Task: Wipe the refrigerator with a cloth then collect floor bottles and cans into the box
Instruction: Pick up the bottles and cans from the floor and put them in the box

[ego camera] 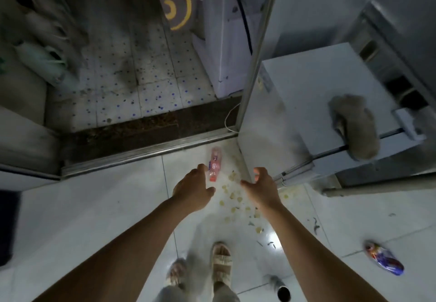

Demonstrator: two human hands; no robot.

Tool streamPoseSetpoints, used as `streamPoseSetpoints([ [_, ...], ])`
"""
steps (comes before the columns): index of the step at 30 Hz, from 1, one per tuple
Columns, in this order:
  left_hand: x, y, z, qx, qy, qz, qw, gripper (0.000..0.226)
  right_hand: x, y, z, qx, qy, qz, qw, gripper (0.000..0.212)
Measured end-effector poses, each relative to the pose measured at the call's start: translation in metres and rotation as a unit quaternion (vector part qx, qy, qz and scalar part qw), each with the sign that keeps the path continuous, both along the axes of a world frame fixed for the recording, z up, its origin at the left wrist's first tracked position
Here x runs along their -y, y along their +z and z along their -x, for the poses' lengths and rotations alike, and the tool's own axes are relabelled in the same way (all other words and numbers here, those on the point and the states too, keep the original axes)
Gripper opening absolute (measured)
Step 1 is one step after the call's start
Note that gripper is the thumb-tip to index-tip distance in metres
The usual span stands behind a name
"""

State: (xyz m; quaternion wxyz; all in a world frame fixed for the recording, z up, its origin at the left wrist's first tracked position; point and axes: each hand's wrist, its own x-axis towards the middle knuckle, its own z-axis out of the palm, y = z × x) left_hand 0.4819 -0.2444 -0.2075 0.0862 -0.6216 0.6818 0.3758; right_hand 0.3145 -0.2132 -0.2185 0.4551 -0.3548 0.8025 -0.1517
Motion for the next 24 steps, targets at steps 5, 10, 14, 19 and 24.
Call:
streamPoseSetpoints([
  [5,0.049,-0.073,-0.008,0.011,-0.015,-0.029,0.999,0.055,0.035,-0.067,-0.014,0.001,-0.038,-0.017,0.999,0.057],
  [10,0.095,-0.158,-0.018,0.013,-0.043,-0.058,0.997,0.057,0.064,-0.147,-0.034,-0.009,-0.084,-0.029,0.996,0.056],
  [14,0.122,-0.232,-0.02,0.009,-0.064,-0.068,0.996,0.059,0.077,-0.216,-0.054,-0.012,-0.098,-0.037,0.994,0.06],
  [19,0.146,-0.337,-0.01,0.004,-0.056,-0.06,0.997,0.062,0.083,-0.313,-0.064,-0.019,-0.115,-0.045,0.992,0.064],
  [24,0.158,-0.441,0.01,0.024,-0.022,-0.053,0.998,0.066,0.088,-0.407,-0.055,-0.027,-0.126,-0.042,0.991,0.065],
])
